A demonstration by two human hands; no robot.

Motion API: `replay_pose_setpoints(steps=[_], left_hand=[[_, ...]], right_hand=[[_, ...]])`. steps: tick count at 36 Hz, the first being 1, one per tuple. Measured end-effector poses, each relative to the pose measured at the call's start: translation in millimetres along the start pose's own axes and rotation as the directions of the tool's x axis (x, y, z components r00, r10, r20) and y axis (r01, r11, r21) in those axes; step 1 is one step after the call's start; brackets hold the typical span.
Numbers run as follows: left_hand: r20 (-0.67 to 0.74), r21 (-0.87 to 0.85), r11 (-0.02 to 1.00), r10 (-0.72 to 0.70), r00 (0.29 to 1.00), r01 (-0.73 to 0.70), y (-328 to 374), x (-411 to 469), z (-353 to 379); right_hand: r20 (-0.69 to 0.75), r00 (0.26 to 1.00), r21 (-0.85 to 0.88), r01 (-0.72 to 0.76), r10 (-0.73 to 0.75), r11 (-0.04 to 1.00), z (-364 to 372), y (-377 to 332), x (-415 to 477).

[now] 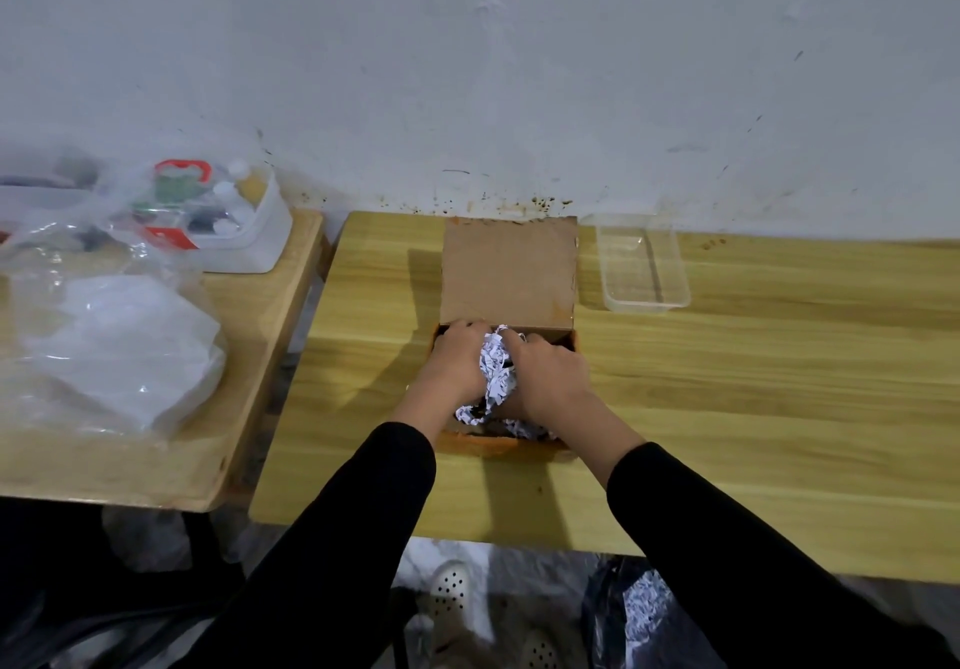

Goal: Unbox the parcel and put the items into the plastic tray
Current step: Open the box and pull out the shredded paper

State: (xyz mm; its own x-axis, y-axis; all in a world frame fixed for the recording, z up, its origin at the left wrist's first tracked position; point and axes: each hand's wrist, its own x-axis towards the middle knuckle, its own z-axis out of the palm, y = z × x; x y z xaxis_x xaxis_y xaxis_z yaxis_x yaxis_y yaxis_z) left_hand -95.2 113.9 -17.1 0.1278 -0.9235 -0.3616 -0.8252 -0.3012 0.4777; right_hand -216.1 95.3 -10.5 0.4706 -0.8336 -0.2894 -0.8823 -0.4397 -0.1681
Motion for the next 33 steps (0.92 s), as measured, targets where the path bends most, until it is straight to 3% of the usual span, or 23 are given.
replay_pose_setpoints(steps=[19, 33], left_hand=[[0.06, 0.074, 0.997, -0.001, 0.998, -0.003, 18, -9, -24], [-0.007, 0.083, 0.997, 0.007, 1.0, -0.007, 29, -8, -42]], right_hand=[[0.031, 0.999, 0.154, -0.018, 0.014, 0.988, -19, 3, -7], [-0.024, 0.999, 0.245, 0.032, -0.027, 0.969, -44, 6, -16]])
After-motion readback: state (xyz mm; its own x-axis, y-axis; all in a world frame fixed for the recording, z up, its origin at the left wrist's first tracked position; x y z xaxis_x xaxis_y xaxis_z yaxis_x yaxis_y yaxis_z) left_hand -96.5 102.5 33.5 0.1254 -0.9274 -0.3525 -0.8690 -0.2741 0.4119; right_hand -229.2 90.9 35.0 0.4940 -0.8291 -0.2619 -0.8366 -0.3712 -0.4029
